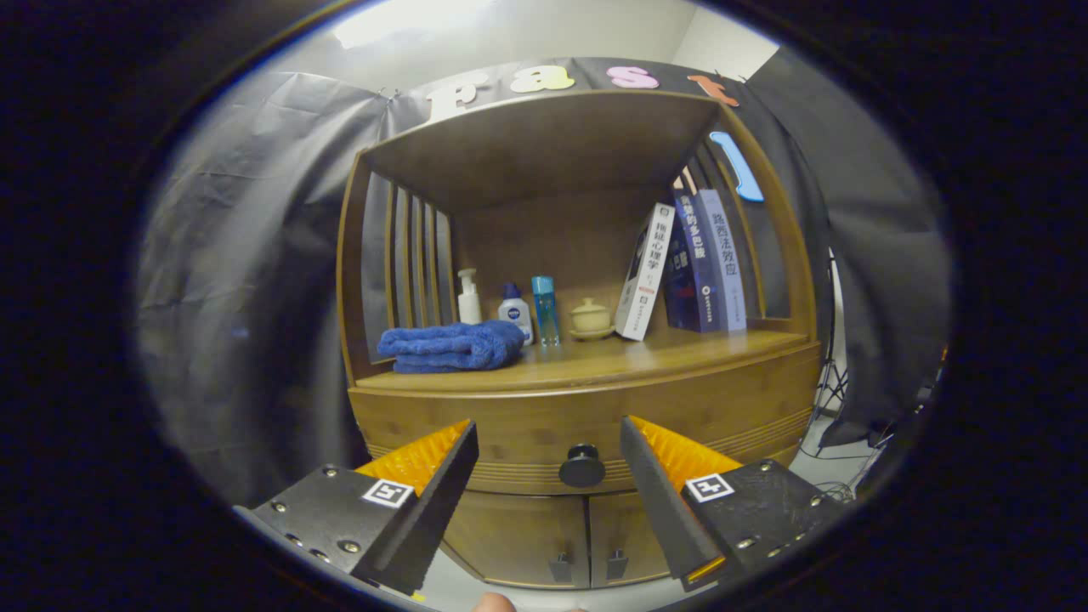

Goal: Pull open the drawer, take out the items inside it, and place them on the countertop above the cabinet.

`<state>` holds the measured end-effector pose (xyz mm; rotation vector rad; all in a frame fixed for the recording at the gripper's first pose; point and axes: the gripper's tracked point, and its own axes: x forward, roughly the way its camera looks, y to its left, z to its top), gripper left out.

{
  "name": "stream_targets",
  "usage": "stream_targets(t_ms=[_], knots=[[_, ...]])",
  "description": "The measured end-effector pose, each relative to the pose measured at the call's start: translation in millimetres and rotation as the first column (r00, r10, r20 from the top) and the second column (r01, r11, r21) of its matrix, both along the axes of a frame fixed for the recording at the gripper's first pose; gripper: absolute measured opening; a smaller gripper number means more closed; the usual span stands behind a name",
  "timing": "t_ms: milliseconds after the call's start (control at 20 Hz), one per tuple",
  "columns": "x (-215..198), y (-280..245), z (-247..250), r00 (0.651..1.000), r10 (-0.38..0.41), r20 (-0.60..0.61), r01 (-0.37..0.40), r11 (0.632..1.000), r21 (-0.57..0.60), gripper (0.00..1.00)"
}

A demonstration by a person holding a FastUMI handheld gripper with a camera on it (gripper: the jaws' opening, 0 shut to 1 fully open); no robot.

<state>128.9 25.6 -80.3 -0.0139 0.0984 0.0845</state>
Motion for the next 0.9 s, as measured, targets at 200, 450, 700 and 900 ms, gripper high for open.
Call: stream_targets(t_ms=[200,450,700,900], knots=[[32,-9,-35,0.996,-0.053,-0.068,0.053,0.999,-0.005,0.91],[50,-24,-59,0.985,-0.116,-0.126,0.111,0.993,-0.042,0.68],[50,-29,-63,0.981,-0.146,-0.131,0.137,0.988,-0.071,0.45],[49,-29,-63,0.976,-0.154,-0.155,0.142,0.986,-0.086,0.35]])
